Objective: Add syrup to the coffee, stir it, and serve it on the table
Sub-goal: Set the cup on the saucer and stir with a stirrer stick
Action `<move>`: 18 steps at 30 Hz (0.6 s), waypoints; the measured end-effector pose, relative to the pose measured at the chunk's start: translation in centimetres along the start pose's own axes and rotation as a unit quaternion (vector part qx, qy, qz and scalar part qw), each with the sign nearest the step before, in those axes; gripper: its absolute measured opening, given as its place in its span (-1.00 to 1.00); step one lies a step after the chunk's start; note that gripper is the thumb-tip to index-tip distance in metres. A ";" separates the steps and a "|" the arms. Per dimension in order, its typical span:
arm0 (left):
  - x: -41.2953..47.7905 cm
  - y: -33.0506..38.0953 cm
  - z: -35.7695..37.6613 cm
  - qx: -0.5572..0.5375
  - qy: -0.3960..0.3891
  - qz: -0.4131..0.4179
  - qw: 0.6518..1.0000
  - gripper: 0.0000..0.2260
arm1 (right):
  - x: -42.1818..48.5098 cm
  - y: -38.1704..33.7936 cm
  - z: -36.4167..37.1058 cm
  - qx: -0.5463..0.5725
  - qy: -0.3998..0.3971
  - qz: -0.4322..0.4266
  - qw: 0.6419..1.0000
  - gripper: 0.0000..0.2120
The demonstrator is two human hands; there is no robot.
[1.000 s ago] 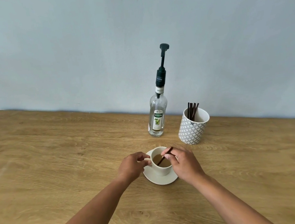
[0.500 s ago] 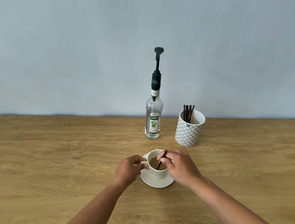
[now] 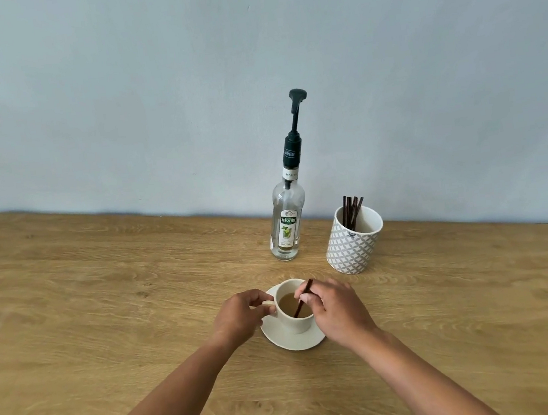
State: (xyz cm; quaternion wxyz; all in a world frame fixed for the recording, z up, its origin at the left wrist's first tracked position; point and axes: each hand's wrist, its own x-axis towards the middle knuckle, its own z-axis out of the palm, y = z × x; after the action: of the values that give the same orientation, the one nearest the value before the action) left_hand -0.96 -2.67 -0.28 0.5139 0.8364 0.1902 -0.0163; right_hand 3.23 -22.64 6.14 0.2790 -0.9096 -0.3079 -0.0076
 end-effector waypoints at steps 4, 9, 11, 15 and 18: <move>0.0 0.1 0.0 0.003 -0.003 0.000 1.000 -0.94 | 0.1 -0.2 0.3 0.009 -0.009 0.010 1.000 -0.82; -0.1 -0.1 -0.1 -0.002 -0.006 0.001 1.000 -0.94 | 0.2 0.2 0.0 -0.052 0.000 0.013 0.999 -0.81; -0.1 0.0 -0.1 -0.004 -0.007 0.001 1.000 -0.94 | 0.0 0.3 -0.2 -0.066 0.012 0.007 0.998 -0.83; -0.1 0.0 -0.1 -0.004 -0.008 -0.001 1.000 -0.94 | -0.3 0.2 -0.2 -0.043 0.015 -0.007 0.999 -0.85; -0.2 0.2 -0.2 -0.003 -0.008 0.002 1.000 -0.94 | -0.3 0.0 0.1 -0.018 0.020 -0.009 1.000 -0.84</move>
State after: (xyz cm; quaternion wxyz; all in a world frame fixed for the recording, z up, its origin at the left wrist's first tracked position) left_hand -1.07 -2.65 -0.02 0.5179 0.8350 0.1849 -0.0212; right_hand 2.97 -22.75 5.96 0.2688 -0.9113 -0.3100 -0.0338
